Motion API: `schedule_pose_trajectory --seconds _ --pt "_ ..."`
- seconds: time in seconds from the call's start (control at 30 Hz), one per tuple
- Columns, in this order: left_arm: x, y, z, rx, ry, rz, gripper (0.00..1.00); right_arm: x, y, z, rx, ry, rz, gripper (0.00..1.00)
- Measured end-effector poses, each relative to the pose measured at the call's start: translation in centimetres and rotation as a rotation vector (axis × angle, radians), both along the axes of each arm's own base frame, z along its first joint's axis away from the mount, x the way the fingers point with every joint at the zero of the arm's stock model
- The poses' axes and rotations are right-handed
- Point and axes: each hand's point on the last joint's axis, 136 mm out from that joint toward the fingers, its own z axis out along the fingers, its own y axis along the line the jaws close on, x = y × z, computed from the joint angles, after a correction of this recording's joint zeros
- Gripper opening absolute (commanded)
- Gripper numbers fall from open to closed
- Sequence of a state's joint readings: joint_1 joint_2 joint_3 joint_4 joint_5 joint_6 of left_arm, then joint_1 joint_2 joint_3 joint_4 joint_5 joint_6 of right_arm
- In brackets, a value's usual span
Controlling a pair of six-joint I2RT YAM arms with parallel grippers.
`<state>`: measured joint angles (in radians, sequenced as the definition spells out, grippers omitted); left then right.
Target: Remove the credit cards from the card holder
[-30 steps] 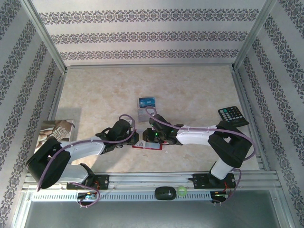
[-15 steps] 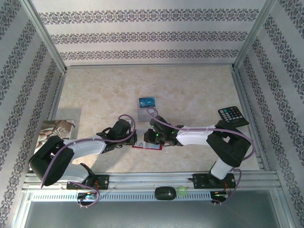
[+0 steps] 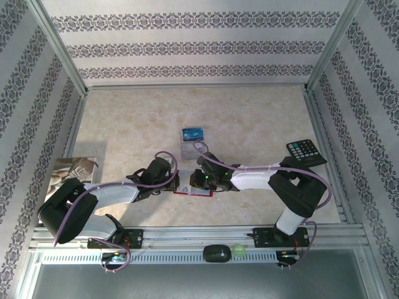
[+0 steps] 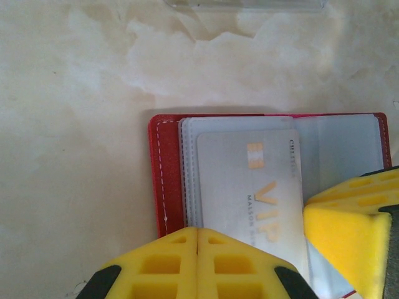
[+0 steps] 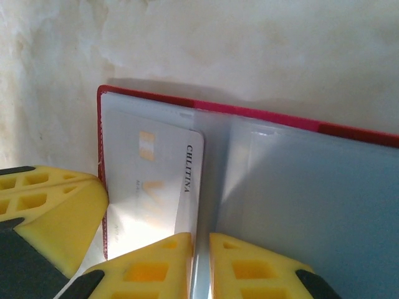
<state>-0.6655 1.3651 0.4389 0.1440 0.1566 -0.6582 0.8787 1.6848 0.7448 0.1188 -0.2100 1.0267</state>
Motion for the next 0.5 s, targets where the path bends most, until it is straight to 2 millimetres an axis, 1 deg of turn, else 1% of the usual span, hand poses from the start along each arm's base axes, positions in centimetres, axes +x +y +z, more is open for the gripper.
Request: schedule_pose_trajectory --seconds 0.2,0.4,0.43,0.5 --pt "0.01 -0.07 0.04 -0.01 0.001 0.001 0.06 0.08 0.25 -0.06 0.014 0.006 -0.002 0.18" --pt "0.37 -0.06 -0.01 -0.022 0.001 0.015 0.05 0.36 0.49 -0.16 0.036 0.02 -0.014 0.16" --pt "0.42 -0.04 0.0 -0.023 0.001 0.018 0.05 0.39 0.53 -0.16 0.04 0.021 -0.017 0.14" --pt "0.53 -0.02 0.01 -0.027 -0.001 0.026 0.05 0.42 0.54 -0.2 0.048 0.025 -0.023 0.06"
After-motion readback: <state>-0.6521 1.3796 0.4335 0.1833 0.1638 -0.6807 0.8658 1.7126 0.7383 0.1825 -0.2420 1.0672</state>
